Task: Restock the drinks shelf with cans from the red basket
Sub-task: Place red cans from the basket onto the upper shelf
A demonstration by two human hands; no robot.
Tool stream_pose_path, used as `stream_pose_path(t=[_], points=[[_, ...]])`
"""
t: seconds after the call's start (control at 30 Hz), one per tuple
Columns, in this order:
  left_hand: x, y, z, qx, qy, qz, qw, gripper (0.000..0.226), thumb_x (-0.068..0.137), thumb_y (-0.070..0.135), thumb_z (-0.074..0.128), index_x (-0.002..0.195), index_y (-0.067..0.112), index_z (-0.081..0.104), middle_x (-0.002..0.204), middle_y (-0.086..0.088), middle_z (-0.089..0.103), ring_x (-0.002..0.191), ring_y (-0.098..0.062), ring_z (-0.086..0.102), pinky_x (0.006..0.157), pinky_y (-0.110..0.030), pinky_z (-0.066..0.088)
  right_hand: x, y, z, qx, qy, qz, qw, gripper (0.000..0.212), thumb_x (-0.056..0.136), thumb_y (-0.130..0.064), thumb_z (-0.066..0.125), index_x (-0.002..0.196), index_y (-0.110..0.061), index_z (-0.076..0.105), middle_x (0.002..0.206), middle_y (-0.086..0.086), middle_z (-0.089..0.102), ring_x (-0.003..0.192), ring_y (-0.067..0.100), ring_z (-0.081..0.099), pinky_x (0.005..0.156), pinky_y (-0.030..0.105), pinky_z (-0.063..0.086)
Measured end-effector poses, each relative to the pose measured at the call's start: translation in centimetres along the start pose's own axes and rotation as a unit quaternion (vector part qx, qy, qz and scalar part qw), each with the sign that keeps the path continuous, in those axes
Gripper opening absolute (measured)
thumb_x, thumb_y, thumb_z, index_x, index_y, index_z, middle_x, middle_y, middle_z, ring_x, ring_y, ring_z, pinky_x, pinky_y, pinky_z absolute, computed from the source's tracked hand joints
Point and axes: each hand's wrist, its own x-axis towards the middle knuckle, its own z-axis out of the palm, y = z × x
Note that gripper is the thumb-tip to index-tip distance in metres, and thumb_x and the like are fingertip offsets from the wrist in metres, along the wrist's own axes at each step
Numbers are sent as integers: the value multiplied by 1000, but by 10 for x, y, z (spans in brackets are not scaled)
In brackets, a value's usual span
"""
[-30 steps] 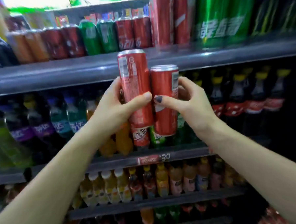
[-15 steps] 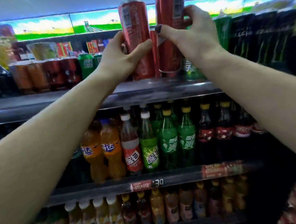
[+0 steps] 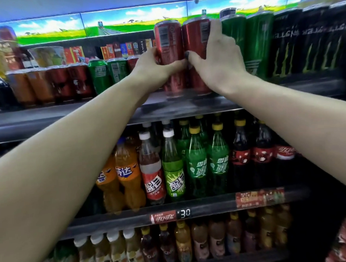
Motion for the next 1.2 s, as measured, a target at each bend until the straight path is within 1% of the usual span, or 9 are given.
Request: stream_pose_path(t=[0.17, 0.37, 0.5, 0.57, 0.67, 0.77, 0.9, 1.07, 1.2], points=[[0, -1, -3, 29, -16, -8, 999, 54, 81, 40, 88, 125, 17, 66, 106, 2, 78, 92, -10, 77, 89, -33, 63, -3, -3, 0, -14, -20, -7, 1000, 66, 102, -37, 55, 150, -3, 26, 128, 15, 58, 111, 36, 61, 78, 36, 39], [-6, 3, -11, 89, -12, -1, 996, 72, 62, 58, 89, 118, 18, 69, 100, 2, 79, 90, -14, 77, 89, -41, 63, -6, -6, -4, -81, -18, -47, 995, 85, 101, -39, 58, 159, 2, 11, 155, 19, 34, 122, 32, 56, 90, 38, 49], [-14, 0, -14, 137, 1, -22, 990, 64, 72, 45, 88, 119, 16, 57, 102, 0, 70, 96, -16, 70, 90, -38, 60, -9, -6, -7, -140, 24, -69, 987, 78, 98, -44, 59, 152, 2, 27, 149, 21, 36, 126, 32, 49, 98, 36, 45], [-16, -1, -16, 147, 9, -28, 989, 61, 73, 42, 85, 118, 15, 55, 106, -4, 70, 99, -20, 70, 92, -43, 60, -10, -6, -9, -136, 29, -58, 989, 76, 96, -43, 63, 150, -1, 30, 149, 21, 35, 123, 32, 49, 91, 34, 45], [-19, 3, -15, 149, 4, -13, 989, 48, 78, 34, 85, 113, 16, 59, 102, -2, 69, 97, -20, 69, 89, -39, 60, -12, -4, -11, -86, 31, -51, 994, 70, 94, -30, 69, 149, -8, 30, 140, 18, 42, 97, 29, 57, 73, 32, 42], [-20, 7, -9, 148, -6, 3, 989, 44, 83, 30, 85, 116, 14, 63, 98, 1, 68, 87, -12, 67, 81, -30, 58, -15, 0, -12, -58, 18, -48, 997, 58, 97, -24, 63, 146, -12, 33, 126, 13, 52, 81, 26, 50, 68, 36, 38], [-19, 9, -2, 147, -4, 7, 989, 34, 83, 28, 84, 111, 15, 68, 92, 4, 71, 80, -8, 67, 76, -26, 55, -19, 8, -13, -7, 4, -40, 999, 57, 99, -22, 58, 150, -19, 31, 119, 9, 57, 85, 27, 53, 71, 37, 38], [-23, 8, 0, 164, -5, 22, 986, 27, 90, 31, 79, 110, 19, 65, 91, 8, 68, 81, -2, 63, 74, -19, 49, -27, 11, -14, 25, -21, -32, 999, 64, 99, -19, 58, 155, -21, 27, 134, 9, 55, 108, 30, 60, 82, 38, 42], [-28, 11, 1, 195, -3, 28, 980, 39, 89, 34, 80, 116, 15, 59, 95, 8, 66, 83, -1, 61, 73, -16, 47, -36, 13, -13, 34, -7, -33, 999, 50, 98, -21, 59, 143, -13, 38, 114, 3, 56, 90, 19, 53, 76, 34, 40]])
